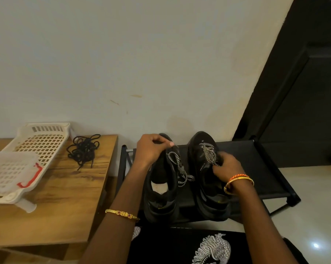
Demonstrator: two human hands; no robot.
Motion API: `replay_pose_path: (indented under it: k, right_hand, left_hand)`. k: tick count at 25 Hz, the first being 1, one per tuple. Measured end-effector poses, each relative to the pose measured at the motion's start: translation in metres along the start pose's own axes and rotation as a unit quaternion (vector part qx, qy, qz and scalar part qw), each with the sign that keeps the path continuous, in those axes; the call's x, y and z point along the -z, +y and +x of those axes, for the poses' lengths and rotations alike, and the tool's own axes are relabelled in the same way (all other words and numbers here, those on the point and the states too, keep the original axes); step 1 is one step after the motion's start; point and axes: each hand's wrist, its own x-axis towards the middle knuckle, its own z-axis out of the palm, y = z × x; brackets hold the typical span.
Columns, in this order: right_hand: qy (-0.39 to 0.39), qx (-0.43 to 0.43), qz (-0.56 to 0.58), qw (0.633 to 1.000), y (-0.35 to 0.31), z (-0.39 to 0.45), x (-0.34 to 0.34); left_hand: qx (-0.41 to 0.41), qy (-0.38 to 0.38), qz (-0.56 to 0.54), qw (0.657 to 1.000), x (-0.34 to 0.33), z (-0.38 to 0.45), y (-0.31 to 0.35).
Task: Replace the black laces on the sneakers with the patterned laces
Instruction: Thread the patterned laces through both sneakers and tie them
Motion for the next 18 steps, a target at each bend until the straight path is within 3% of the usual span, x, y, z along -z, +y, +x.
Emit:
replay_pose_path:
  k: [2,5,9,12,14,18]
  right_hand:
    - [0.021,0.142,0.077,0.987,-0.031,0.003,0.002]
    - [-0.069,0.279,0.161,0.944,-0.078,0.009,-0.009]
    - [-0.053,0.283,0.19,0.938,-0.081,0.038,-0.024]
    - [-0.103,0.267,0.198,0.937,-0.071,0.051,-0.035]
    - [-0.129,0.257,0.193,0.938,-0.069,0.056,-0.043]
    - [-0.107,0.226,0.169,0.953,-0.064,0.076,-0.049]
  left_hand:
    - [0.002,-0.024,-0.011,1.0,0.001,0.004,0.009]
    - [0.053,-0.054,-0.082,0.994,0.0,0.014,0.023]
    - [0.107,-0.051,-0.064,0.991,0.004,0.03,0.02]
    - [0.119,-0.059,-0.077,0.988,0.003,0.036,0.004]
    - [0.12,-0.056,-0.073,0.989,0.002,0.038,-0.005]
    - [0.088,-0.029,-0.031,0.995,-0.001,0.047,-0.036]
